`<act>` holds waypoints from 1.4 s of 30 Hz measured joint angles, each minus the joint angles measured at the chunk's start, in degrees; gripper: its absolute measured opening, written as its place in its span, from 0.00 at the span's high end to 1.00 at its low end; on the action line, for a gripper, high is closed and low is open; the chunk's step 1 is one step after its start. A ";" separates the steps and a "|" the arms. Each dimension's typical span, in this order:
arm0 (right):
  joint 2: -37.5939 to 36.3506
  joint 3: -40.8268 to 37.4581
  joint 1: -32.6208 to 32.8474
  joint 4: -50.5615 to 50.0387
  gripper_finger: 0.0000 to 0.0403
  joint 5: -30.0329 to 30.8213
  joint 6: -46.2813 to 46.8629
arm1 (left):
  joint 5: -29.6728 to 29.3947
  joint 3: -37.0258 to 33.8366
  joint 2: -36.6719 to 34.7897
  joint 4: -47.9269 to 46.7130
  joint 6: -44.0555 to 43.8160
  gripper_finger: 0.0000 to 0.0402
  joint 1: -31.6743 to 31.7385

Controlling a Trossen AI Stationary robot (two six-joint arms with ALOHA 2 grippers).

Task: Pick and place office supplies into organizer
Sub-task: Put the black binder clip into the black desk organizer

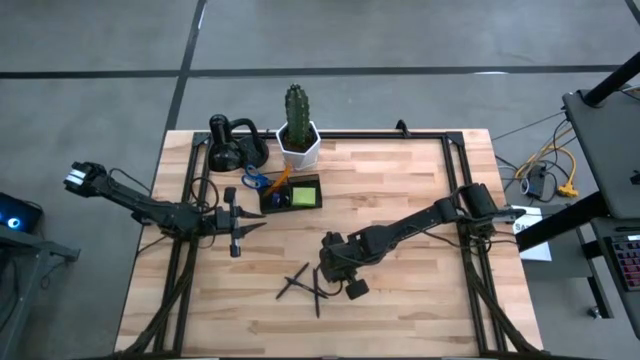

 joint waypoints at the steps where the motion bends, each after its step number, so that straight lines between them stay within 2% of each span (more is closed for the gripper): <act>1: 0.00 0.00 0.00 0.01 0.97 0.01 -0.03 | 0.00 0.00 -0.02 -0.01 0.00 0.85 0.00; 4: -0.13 0.00 0.00 0.00 0.98 0.98 -1.15 | 0.00 0.00 -0.02 0.00 -0.04 0.85 0.00; 10: -2.42 0.00 -0.18 0.61 0.98 9.51 -2.60 | 0.00 0.00 0.00 -0.02 -0.04 0.85 0.00; 15: -4.14 0.00 -0.64 5.39 0.98 16.20 -4.37 | 0.00 -0.01 -0.02 -0.02 -0.04 0.85 0.00; 24: -4.33 -0.26 -5.08 22.37 0.98 17.37 -13.72 | 0.00 -0.02 0.00 -0.09 -0.04 0.85 0.00; 26: -4.33 -0.61 -6.81 25.12 0.98 15.69 -14.82 | 0.00 -0.02 0.00 -0.09 -0.04 0.85 0.00; 27: -4.33 -0.85 -7.91 26.71 0.98 12.78 -14.73 | 0.00 -0.02 0.00 -0.07 -0.04 0.85 0.00; 30: -4.33 -2.61 -11.51 34.03 0.98 -1.85 -12.60 | 0.00 -0.02 0.00 -0.06 -0.11 0.85 0.00; 32: -4.33 -3.98 -13.56 38.93 0.98 -8.17 -11.99 | 0.00 -0.02 0.00 -0.04 -0.13 0.85 0.00; 39: -4.33 -6.79 -18.18 52.06 0.98 -9.52 -14.44 | 0.02 0.00 -0.02 -0.05 -1.49 0.85 0.00; 42: -4.33 -7.37 -19.06 54.56 0.98 -9.80 -14.58 | 0.01 0.00 -0.02 -0.08 -1.46 0.85 0.00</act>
